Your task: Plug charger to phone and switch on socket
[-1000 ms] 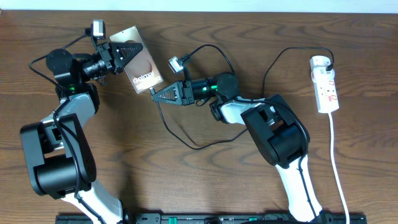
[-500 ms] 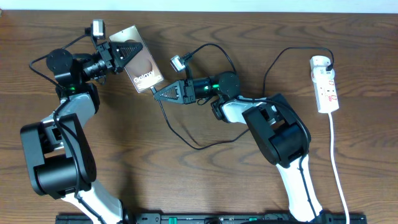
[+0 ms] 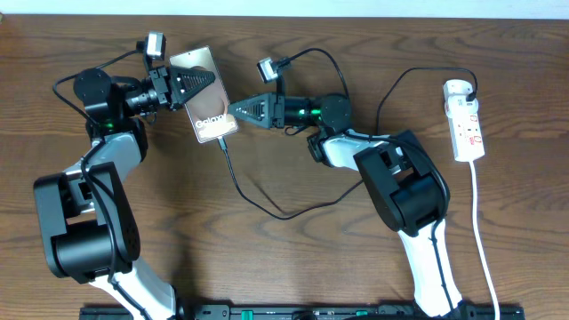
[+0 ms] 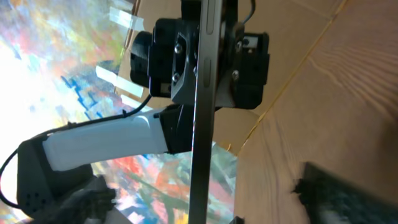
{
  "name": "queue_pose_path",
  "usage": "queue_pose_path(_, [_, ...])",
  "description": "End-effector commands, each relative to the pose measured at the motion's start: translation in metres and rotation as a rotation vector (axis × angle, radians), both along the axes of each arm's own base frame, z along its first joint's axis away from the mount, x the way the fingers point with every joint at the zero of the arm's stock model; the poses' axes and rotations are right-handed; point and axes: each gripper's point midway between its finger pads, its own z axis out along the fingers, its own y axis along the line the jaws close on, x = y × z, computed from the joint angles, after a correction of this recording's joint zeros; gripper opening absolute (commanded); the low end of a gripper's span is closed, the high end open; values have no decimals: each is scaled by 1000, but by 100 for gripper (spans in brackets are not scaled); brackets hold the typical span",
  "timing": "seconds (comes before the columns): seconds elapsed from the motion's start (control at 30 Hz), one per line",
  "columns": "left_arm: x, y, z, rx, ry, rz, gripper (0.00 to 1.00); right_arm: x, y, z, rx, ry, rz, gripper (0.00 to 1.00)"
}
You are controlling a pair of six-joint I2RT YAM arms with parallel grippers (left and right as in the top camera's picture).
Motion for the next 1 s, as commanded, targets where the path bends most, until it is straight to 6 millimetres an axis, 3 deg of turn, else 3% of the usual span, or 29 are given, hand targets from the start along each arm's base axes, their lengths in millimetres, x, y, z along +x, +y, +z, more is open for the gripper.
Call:
queue_pose_path(0.0, [1,11,6,10,-31,21,7,-1,0,11,31,-17,-3,99])
queue_pose_path(0.33, [3,30,4,9,-20,62,7,2,-8,7,11,-13,12,99])
queue_pose_path(0.53, [12,33,-8,2,24,107,7,7,-17,5,-6,-18,15,99])
queue_pose_path(0.73, [22,40,-63,60,161,211,7,9,-30,-2,-40,-35,39,99])
queue_pose_path(0.8, [18,43,-94,127,244,262,7,9,-34,-4,-52,-40,47,99])
queue_pose_path(0.97, [0,53,-150,303,413,335,7,14,-44,-12,-91,-22,63,99])
